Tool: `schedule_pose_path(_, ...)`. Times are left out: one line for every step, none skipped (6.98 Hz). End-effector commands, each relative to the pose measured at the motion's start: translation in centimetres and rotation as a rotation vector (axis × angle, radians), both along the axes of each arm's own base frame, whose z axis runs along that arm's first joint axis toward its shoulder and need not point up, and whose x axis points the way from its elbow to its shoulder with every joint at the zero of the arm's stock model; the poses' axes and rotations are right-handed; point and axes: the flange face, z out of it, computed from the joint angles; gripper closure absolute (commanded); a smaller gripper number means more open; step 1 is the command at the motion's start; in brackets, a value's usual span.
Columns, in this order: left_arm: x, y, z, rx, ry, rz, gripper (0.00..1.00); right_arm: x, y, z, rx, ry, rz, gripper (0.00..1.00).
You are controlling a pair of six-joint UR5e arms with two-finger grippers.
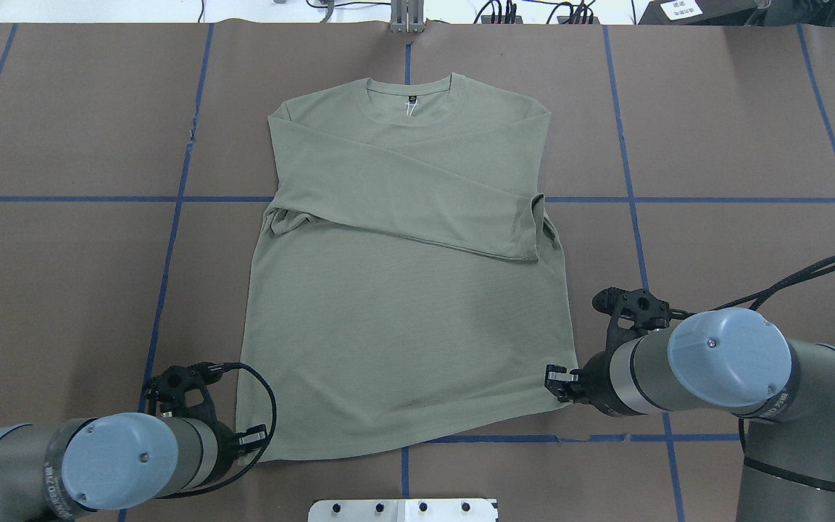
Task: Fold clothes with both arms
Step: 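Grasp both near hem corners with the left and right grippers, then lift the hem with both grippers and carry it toward the collar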
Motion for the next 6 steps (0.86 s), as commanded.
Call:
schedule_pose_path(-4.6, 0.7, -1.4, 0.012, 0.035, 0.013, 1.0, 2.4, 0.4, 0.7, -0.008, 0.007, 0.004, 1.0)
schedule_pose_path(-5.0, 1.0, -2.2, 0.012, 0.051, 0.018, 1.0, 3.6, 1.1, 0.0, -0.016, -0.014, -0.015, 1.0)
schedule_pose_path(-5.8, 1.4, -3.6, 0.014, 0.084, 0.027, 1.0, 5.2, 2.1, -0.2, -0.039, -0.024, -0.048, 1.0)
schedule_pose_path(-6.5, 2.9, -5.4, 0.013, 0.115, 0.061, 1.0, 6.5, 3.1, -0.7, -0.078, -0.044, -0.101, 1.0)
schedule_pose_path(-7.5, 3.9, -7.0, 0.0, 0.135, 0.088, 1.0, 7.4, 4.2, -1.0, -0.123, -0.06, -0.162, 1.0)
schedule_pose_path(-8.2, 5.5, -8.4, -0.009, 0.165, 0.125, 1.0, 8.5, 5.3, -1.2, -0.167, -0.075, -0.221, 1.0)
